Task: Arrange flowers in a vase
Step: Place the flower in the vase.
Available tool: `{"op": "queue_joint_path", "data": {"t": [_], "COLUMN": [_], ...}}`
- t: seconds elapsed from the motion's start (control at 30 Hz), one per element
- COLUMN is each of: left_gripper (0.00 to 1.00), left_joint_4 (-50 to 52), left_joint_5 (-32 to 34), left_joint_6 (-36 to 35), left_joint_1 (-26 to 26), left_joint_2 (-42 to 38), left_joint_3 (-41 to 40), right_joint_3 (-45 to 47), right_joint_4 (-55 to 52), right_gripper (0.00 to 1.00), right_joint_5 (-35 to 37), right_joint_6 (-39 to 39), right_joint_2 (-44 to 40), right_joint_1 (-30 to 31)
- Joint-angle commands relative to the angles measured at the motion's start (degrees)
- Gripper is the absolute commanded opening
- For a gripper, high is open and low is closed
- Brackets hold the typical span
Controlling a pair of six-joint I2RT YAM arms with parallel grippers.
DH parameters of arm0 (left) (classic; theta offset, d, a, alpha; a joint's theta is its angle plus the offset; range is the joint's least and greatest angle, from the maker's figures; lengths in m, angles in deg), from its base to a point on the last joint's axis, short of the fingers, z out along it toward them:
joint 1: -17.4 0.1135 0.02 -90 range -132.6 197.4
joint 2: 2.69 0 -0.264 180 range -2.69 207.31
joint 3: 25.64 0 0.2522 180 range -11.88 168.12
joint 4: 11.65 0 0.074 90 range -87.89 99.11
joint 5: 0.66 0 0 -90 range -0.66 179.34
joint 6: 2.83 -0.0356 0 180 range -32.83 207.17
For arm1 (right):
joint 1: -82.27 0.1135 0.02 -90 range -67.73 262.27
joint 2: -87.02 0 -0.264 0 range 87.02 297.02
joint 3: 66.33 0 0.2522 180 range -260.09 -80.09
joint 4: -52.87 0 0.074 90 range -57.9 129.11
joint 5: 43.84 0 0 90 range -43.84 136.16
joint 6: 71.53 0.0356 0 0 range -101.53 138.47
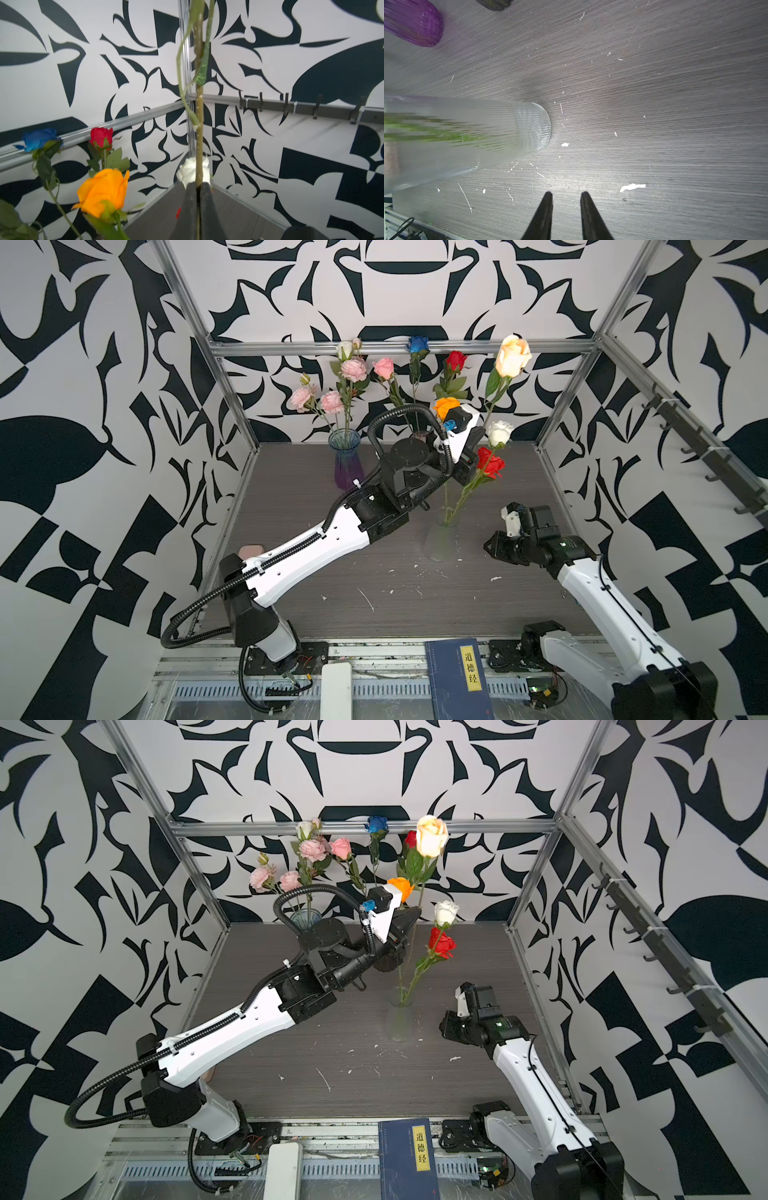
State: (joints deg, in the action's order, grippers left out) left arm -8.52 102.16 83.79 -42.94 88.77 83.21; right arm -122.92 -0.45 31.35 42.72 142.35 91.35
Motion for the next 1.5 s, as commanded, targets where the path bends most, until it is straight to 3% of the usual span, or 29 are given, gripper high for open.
{"op": "queue_joint_path", "data": {"t": [0.0, 0.23, 0.27, 0.33, 0.37, 0.4, 0.43, 0.83, 1.23, 1.47], "left_gripper": [0.0, 0.0, 0.07, 0.54, 0.72, 0.81, 0.84, 0.84, 0.79, 0.76], "left_joint_4": [-3.3, -1.1, -0.3, 1.8, 2.8, 3.1, 3.2, 4.0, 4.0, 4.8], "left_joint_5": [2.8, 4.5, 4.8, 4.7, 4.5, 4.1, 4.0, 2.6, -13.4, -16.8], "left_joint_6": [1.6, 3.8, 4.4, 5.5, 5.7, 5.3, 5.1, 5.8, 9.5, 16.3], "left_joint_1": [0.4, 1.8, 2.2, 2.8, 2.9, 2.9, 3.0, 3.5, 3.7, 10.6], "left_joint_2": [-2.3, -2.4, -2.3, -2.1, -2.1, -2.1, -2.3, -4.4, -2.1, -6.4], "left_joint_3": [-3.5, -6.4, -6.4, -6.0, -5.8, -5.9, -6.0, -7.2, -3.1, -6.7], "right_joint_3": [-0.2, -0.3, -0.3, -0.3, -0.2, -0.2, -0.2, -1.1, -3.0, -4.2], "right_joint_4": [1.0, 0.9, 0.9, 0.8, 0.8, 0.8, 0.8, -0.5, -2.9, -4.3], "right_gripper": [0.28, 0.28, 0.28, 0.28, 0.28, 0.28, 0.28, 0.28, 0.27, 0.27], "right_joint_5": [0.1, 0.1, 0.2, 0.2, 0.3, 0.3, 0.3, 0.4, 0.5, 0.7], "right_joint_6": [-0.2, -0.2, -0.2, -0.1, -0.1, -0.1, -0.1, 0.0, 1.1, 0.7], "right_joint_2": [0.0, 0.1, 0.1, 0.0, 0.0, 0.0, 0.0, 0.0, -2.0, -2.9], "right_joint_1": [0.0, 0.0, 0.0, 0.0, 0.0, 0.0, 0.0, 0.0, 0.0, 0.0]}}
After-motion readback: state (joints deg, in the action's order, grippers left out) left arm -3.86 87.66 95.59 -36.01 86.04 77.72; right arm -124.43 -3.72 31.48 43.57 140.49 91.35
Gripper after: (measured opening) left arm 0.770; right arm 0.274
